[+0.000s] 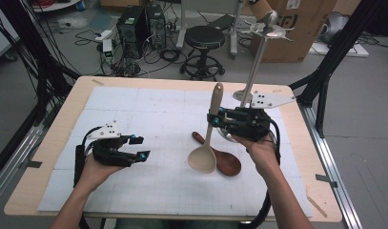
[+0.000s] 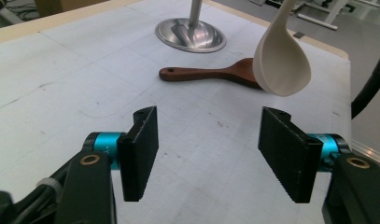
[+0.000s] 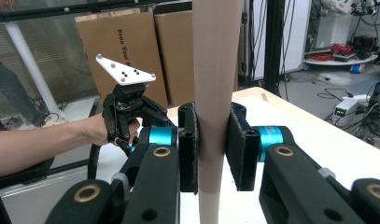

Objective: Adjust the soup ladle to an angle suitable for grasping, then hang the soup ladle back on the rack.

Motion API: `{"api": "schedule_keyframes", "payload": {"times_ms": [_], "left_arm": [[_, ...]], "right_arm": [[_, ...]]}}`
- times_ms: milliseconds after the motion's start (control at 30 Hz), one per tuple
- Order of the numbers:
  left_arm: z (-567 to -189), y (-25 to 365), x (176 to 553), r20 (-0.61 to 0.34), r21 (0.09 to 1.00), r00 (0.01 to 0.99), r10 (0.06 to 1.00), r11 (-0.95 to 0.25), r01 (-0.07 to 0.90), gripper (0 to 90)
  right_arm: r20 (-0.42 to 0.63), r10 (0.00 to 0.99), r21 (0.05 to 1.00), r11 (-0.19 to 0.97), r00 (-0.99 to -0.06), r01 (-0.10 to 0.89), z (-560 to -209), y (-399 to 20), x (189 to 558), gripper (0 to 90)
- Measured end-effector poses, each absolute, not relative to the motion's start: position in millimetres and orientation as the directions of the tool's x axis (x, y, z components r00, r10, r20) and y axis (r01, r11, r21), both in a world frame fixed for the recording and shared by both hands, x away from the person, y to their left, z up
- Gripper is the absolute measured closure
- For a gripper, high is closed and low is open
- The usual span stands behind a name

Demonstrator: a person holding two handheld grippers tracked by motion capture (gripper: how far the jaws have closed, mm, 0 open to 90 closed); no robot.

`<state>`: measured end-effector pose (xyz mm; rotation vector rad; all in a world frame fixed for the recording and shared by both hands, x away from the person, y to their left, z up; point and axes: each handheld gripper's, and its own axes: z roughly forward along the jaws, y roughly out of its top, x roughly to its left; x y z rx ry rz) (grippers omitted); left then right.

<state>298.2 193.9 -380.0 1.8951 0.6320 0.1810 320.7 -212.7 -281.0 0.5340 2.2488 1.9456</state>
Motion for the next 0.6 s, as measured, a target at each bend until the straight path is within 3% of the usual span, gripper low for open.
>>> {"api": "schedule_keyframes", "payload": {"times_ms": [600], "left_arm": [[-380.9, 193.7, 298.6, -0.156, 0.893, 0.84, 0.52, -0.289, 0.345, 31.1]], "right_arm": [[0.126, 0.363, 0.977, 0.117, -0.923, 0.179, -270.2, -232.9, 329.0, 76.6]]}}
